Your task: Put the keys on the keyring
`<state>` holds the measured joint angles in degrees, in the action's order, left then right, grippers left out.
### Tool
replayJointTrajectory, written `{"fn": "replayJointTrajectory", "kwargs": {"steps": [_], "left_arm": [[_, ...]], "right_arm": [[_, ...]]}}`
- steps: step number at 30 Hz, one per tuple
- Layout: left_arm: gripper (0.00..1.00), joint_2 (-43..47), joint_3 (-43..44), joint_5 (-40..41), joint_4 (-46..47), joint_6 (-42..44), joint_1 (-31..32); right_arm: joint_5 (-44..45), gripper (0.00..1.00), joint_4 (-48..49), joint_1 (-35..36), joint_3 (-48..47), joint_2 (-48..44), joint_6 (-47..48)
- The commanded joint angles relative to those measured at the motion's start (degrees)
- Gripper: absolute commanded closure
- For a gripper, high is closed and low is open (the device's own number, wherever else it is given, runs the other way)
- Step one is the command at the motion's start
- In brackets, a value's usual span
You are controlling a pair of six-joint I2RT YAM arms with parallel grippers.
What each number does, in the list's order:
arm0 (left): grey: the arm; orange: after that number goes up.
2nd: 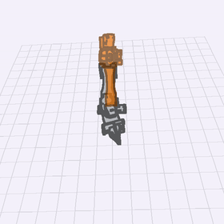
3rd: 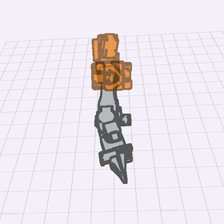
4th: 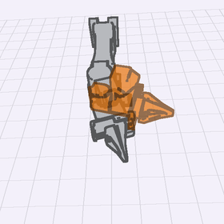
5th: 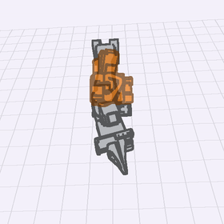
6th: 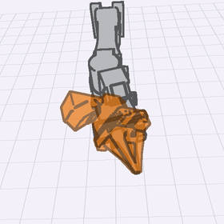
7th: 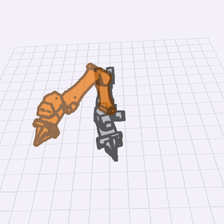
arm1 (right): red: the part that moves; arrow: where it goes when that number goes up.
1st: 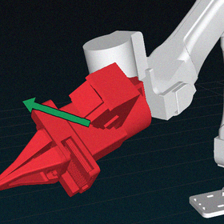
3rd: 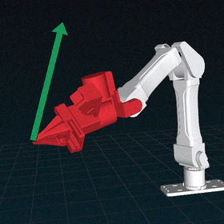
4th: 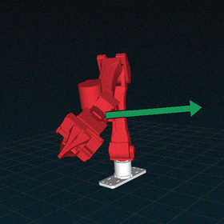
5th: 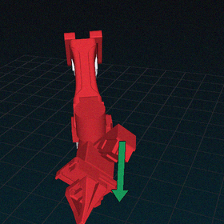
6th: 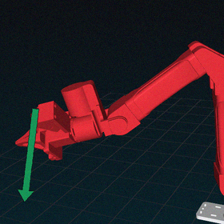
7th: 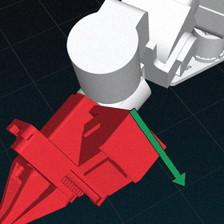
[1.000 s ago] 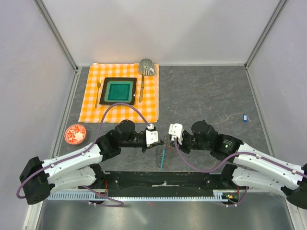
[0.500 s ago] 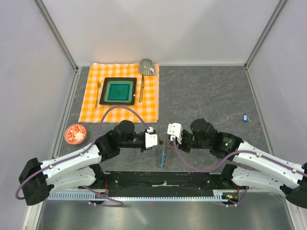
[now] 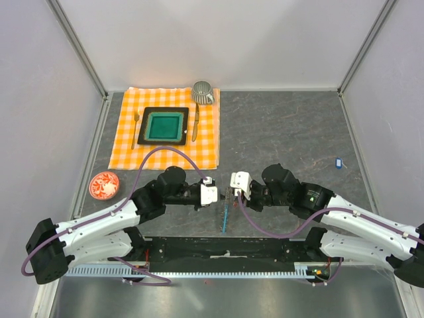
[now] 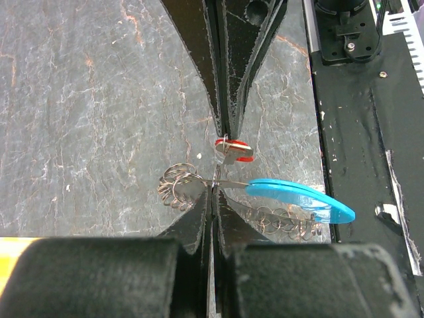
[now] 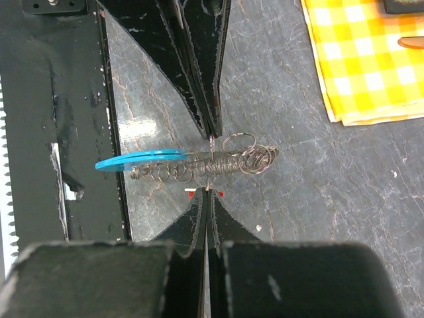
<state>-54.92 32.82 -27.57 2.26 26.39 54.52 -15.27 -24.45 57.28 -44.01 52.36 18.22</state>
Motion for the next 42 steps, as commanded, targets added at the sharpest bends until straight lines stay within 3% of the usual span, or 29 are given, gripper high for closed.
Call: {"fn": "replayJointTrajectory", "kwargs": {"steps": [1,42], "left_arm": [[0.98,-0.54,1.63,-1.69,1.43,1.73,0.41],[0.98,-1.60,2.69,-4.15,3.54,-0.55,0.32]], "right_arm": [[-0.99,1.00,2.91,0.21,-1.78,-0.06,0.15],[-0.55,1.00,3.35,0.20,-0.90,0.99,-0.11]]}}
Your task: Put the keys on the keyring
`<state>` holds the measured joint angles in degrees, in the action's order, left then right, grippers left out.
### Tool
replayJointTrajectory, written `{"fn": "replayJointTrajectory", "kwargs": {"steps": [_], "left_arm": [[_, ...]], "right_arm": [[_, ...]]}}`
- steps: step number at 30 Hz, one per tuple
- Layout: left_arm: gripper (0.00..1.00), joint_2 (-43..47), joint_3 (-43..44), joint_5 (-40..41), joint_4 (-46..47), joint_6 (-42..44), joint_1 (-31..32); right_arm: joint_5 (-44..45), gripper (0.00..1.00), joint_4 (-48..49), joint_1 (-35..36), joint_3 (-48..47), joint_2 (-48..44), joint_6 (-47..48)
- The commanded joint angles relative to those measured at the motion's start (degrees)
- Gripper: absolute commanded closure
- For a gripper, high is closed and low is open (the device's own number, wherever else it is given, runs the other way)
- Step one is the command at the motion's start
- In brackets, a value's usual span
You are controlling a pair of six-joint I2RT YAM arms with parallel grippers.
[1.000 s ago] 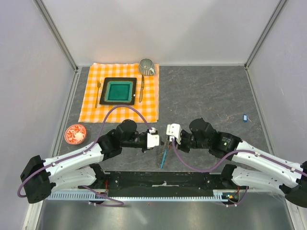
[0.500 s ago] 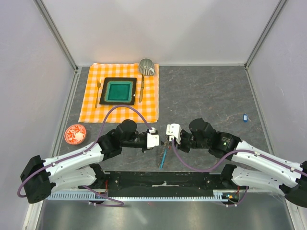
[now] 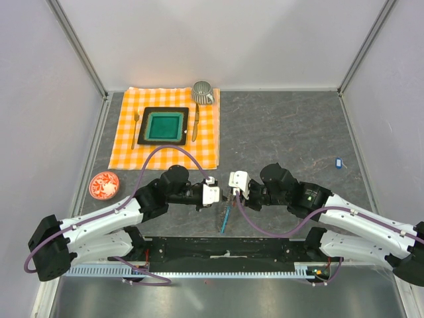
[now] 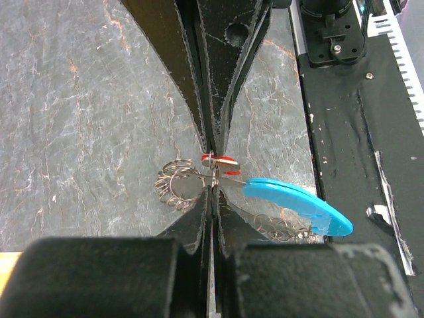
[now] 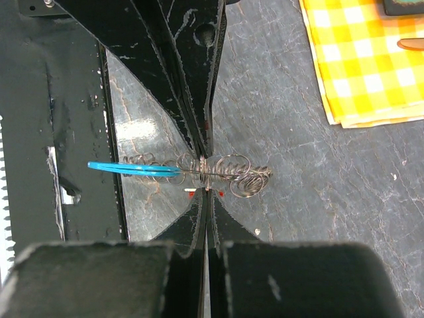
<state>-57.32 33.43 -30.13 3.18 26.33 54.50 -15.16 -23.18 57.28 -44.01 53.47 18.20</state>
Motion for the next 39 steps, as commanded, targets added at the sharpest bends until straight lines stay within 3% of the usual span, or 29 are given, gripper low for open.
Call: {"fn": "replayJointTrajectory", "kwargs": {"steps": [1,17,39], "left_arm": [[0.98,0.72,2.08,-1.77,2.62,-0.57,0.34],[0.98,0.10,1.81,-0.10,2.62,-0.40,0.34],[0.98,0.02,2.08,-0.63,2.71,-1.01,0.34]], "right_arm": [[-0.66,1.00,2.09,0.29,-0.90,-0.12,-0.09],[0.39,1.00,-0.55,0.21,-0.82,-3.73,0.00],[-1.28,1.00,0.42,0.29,-0.73,-0.92,-0.35]]}}
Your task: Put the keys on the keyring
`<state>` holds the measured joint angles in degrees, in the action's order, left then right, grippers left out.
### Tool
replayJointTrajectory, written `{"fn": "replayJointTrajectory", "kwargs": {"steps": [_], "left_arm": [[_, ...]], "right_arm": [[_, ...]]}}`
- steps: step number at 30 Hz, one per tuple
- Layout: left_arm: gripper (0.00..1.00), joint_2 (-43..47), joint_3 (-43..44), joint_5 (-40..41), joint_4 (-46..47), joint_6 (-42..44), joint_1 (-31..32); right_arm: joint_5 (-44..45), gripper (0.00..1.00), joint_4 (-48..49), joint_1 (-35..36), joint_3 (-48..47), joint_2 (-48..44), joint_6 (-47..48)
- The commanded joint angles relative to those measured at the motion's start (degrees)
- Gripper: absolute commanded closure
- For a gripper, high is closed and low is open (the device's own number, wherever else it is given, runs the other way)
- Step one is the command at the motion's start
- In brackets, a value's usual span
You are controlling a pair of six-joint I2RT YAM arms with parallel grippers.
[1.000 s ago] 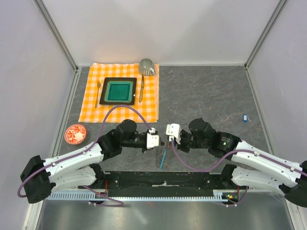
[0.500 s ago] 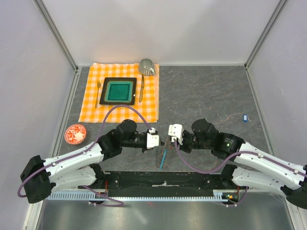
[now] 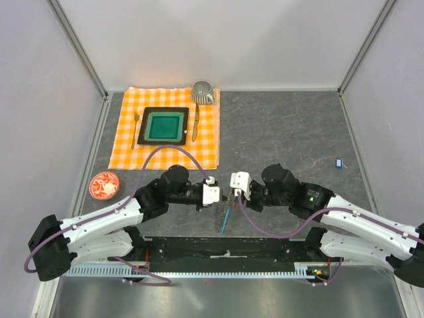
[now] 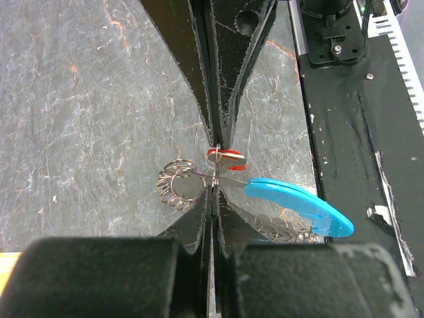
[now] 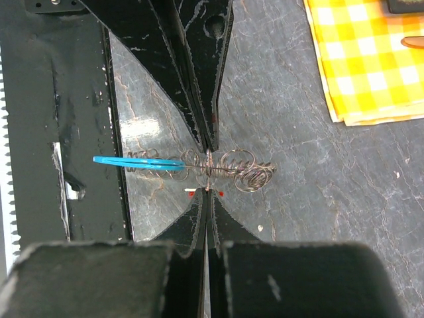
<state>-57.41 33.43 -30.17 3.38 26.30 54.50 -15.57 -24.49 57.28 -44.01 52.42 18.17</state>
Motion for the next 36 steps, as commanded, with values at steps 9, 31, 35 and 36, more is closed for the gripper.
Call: {"fn": "replayJointTrajectory", "kwargs": {"steps": [9,31,35,36], "left_arm": [[0.98,0.19,2.08,-0.94,2.42,-1.08,0.34],[0.98,0.28,2.17,-3.05,2.78,-1.78,0.26],[0.98,0.19,2.17,-3.49,3.30,-2.31,0.26],[0.98,0.19,2.08,-3.75,3.48,-2.40,0.26]], "right_arm": [[0.10,1.00,2.25,0.29,-0.64,0.40,-0.51],[-0.33,1.00,3.22,0.29,-0.90,1.10,-0.51],[-0.51,1.00,3.66,0.29,-0.90,1.28,-0.60],[-0.60,1.00,3.75,0.29,-0.90,1.28,-0.60]]}}
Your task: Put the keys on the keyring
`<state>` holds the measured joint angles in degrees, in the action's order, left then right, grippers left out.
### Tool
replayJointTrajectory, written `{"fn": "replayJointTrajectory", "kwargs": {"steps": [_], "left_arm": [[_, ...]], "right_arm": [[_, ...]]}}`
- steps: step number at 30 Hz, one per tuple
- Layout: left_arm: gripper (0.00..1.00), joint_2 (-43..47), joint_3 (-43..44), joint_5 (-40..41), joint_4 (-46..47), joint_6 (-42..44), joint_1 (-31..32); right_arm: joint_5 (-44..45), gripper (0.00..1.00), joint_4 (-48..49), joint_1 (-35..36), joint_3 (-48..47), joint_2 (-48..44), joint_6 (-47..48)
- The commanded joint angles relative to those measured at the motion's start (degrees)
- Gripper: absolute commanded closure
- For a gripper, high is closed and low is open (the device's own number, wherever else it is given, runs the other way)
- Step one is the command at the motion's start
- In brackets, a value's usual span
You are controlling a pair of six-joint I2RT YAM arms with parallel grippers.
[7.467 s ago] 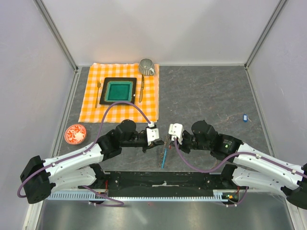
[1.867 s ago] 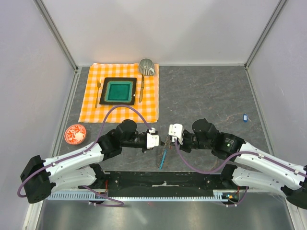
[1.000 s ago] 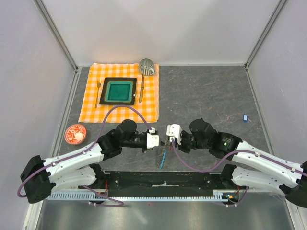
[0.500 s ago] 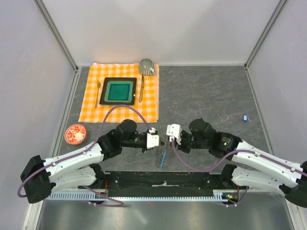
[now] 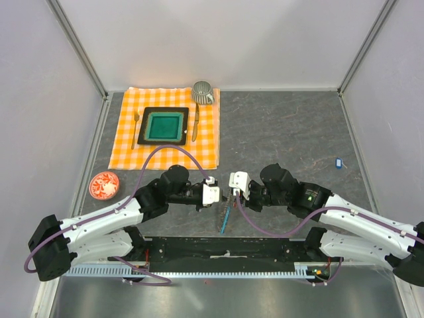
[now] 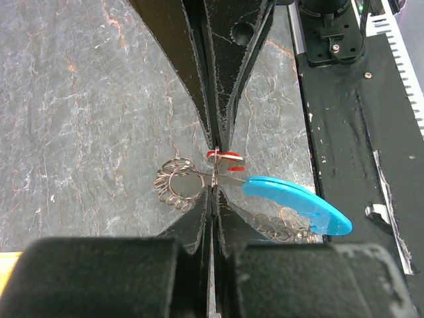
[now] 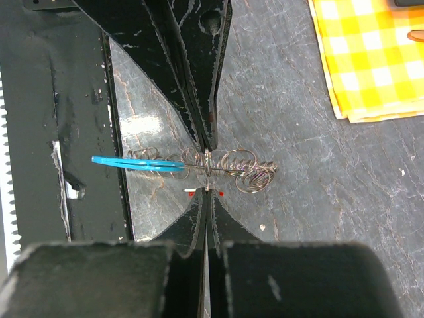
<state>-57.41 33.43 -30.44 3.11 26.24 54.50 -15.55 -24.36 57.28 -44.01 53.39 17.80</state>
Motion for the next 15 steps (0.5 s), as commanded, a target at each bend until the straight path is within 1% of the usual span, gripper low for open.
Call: {"fn": "replayJointTrajectory", "kwargs": {"steps": [1,15], "left_arm": [[0.98,0.19,2.08,-3.66,3.83,-2.42,0.26],[0.98,0.01,1.99,-4.89,5.24,-3.91,0.34]], "right_arm": [[-0.71,1.00,3.70,0.29,-0.90,0.32,-0.22],[-1.59,1.00,4.67,0.29,-0.99,0.49,-0.40]]}}
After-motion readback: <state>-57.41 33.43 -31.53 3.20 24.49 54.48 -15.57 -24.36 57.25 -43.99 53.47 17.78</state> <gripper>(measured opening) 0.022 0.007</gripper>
